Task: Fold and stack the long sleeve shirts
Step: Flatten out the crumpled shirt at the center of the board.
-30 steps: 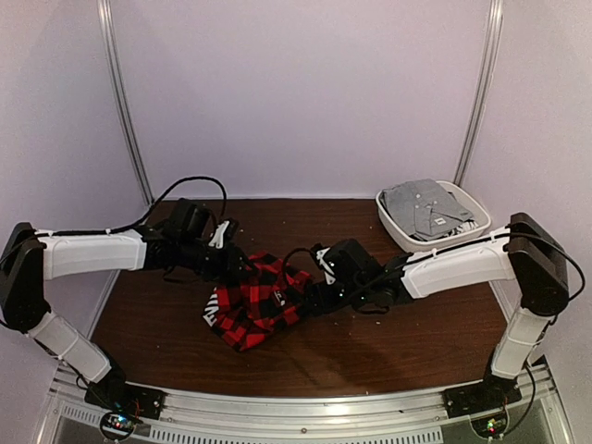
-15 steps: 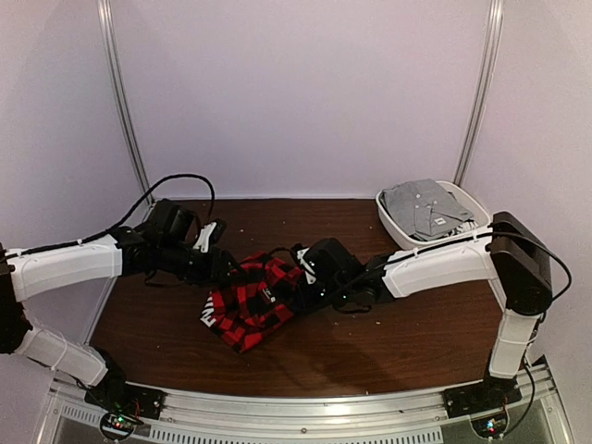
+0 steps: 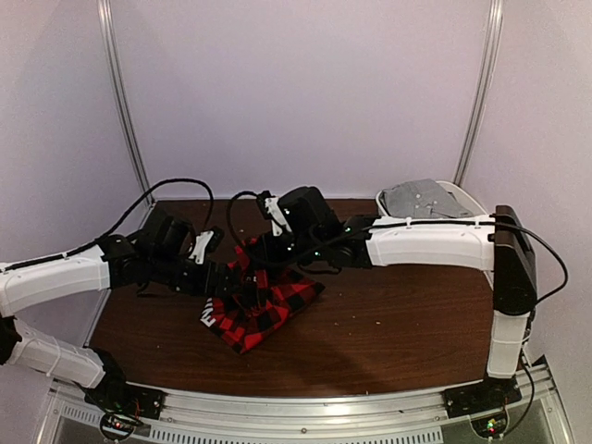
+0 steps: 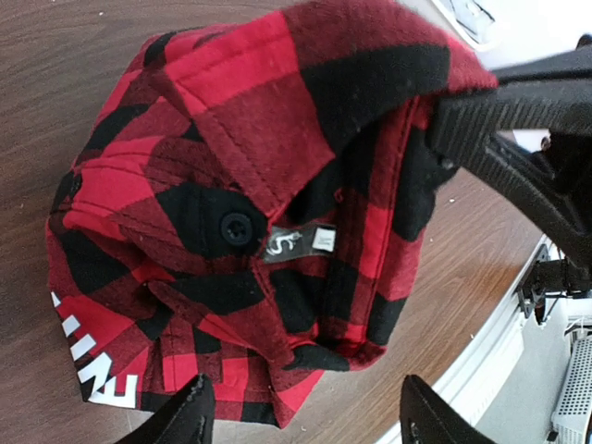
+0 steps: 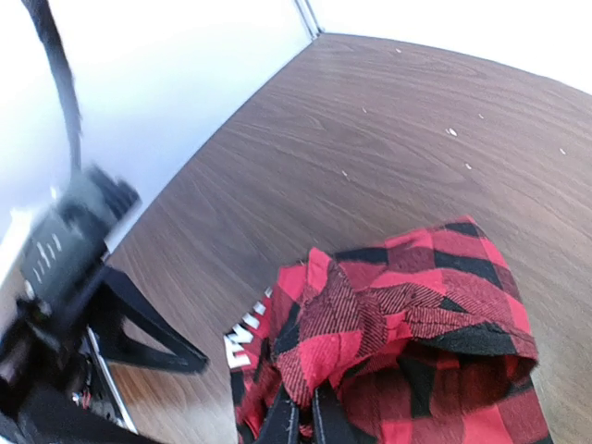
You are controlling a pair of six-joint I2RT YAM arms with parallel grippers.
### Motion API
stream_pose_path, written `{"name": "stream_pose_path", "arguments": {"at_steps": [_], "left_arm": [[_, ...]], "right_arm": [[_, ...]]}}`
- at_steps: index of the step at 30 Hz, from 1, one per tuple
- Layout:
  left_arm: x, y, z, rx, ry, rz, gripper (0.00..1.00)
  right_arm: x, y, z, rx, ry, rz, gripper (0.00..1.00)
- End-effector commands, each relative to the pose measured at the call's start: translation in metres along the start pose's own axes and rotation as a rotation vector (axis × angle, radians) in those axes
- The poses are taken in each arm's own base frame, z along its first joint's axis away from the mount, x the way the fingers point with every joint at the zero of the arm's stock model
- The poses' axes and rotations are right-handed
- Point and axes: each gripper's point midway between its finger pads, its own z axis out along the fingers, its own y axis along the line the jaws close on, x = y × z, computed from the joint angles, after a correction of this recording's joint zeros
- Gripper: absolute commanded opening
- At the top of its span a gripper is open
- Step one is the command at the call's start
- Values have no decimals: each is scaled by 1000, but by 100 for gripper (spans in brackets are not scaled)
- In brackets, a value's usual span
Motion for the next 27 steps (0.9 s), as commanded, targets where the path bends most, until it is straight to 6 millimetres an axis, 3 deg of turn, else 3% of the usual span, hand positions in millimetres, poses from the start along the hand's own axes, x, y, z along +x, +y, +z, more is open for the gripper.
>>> {"name": "stream_pose_path", "arguments": {"at_steps": [1,5,11,15,22,27], "left_arm": [[7,17,3,-73,-6,-2,73],[8,15,5,-77,-23,-10,80],[-1,23,18,-135,-52,-53,86],[-7,25,29,-161,-58,-73,86],[-17,10,42,-152,-77,-56,89],[-31,20,50,-222,-119,-76,85]], "right_arm": [[-21,12,26,-14,-20,4,5],[-41,9,47,-9,-54,34,6],[-53,-7,70,-14,-76,100,6],[-66,-15,73,-19,-110,129,6],[-82,-23,73,-10,-147,135,7],[-92,-23,72,-6,-167,132,8]]}}
